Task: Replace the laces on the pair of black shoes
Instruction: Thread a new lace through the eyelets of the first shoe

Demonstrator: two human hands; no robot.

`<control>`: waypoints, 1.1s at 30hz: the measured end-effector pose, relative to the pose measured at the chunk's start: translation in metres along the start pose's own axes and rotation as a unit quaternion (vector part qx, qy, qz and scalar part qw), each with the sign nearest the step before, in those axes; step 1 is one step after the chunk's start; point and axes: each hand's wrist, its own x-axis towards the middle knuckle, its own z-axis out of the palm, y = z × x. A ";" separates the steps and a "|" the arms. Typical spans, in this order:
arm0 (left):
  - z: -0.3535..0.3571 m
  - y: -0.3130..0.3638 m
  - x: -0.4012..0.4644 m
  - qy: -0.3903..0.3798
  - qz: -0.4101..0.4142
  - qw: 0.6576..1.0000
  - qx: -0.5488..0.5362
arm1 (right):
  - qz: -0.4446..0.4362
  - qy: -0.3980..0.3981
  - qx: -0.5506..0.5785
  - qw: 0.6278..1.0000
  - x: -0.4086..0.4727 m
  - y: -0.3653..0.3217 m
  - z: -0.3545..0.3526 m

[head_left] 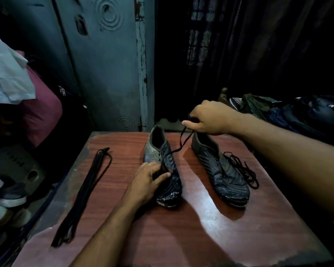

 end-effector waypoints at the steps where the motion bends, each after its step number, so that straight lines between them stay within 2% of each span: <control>1: -0.001 0.008 -0.001 0.004 0.002 1.000 0.004 | 0.001 -0.015 0.028 0.999 0.004 0.000 0.002; 5: 0.000 0.034 -0.006 0.020 0.017 0.999 -0.030 | 0.017 -0.119 0.144 0.982 0.017 -0.002 0.015; 6: 0.000 0.029 -0.006 0.026 0.019 0.999 -0.024 | 0.021 -0.131 0.142 0.981 0.020 -0.001 0.021; 8: 0.000 0.013 -0.003 -0.009 0.015 1.000 0.000 | 0.014 -0.126 0.119 0.985 0.028 0.000 0.030; 10: 0.001 -0.004 0.000 -0.015 -0.005 1.000 0.006 | 0.002 -0.097 0.110 0.989 0.033 0.003 0.038; 15: 0.007 -0.006 0.001 0.005 0.023 1.000 0.000 | -0.025 0.020 0.144 0.989 0.042 0.010 0.043; 18: 0.006 -0.005 0.001 0.005 0.016 1.000 0.008 | 0.005 0.106 0.176 0.979 0.060 0.016 0.040; 20: 0.007 -0.002 -0.001 0.004 0.022 1.000 0.013 | 0.012 0.121 0.184 0.975 0.077 0.015 0.036; 27: 0.006 -0.004 0.003 0.026 0.028 0.999 0.001 | -0.020 -0.033 0.149 0.988 0.099 -0.002 0.066; 31: 0.006 -0.003 0.003 0.021 0.028 0.999 -0.009 | -0.014 -0.061 0.154 0.986 0.078 -0.011 0.087; 33: 0.006 -0.005 0.003 0.030 0.019 0.999 -0.026 | 0.024 -0.016 0.177 0.984 0.064 -0.018 0.088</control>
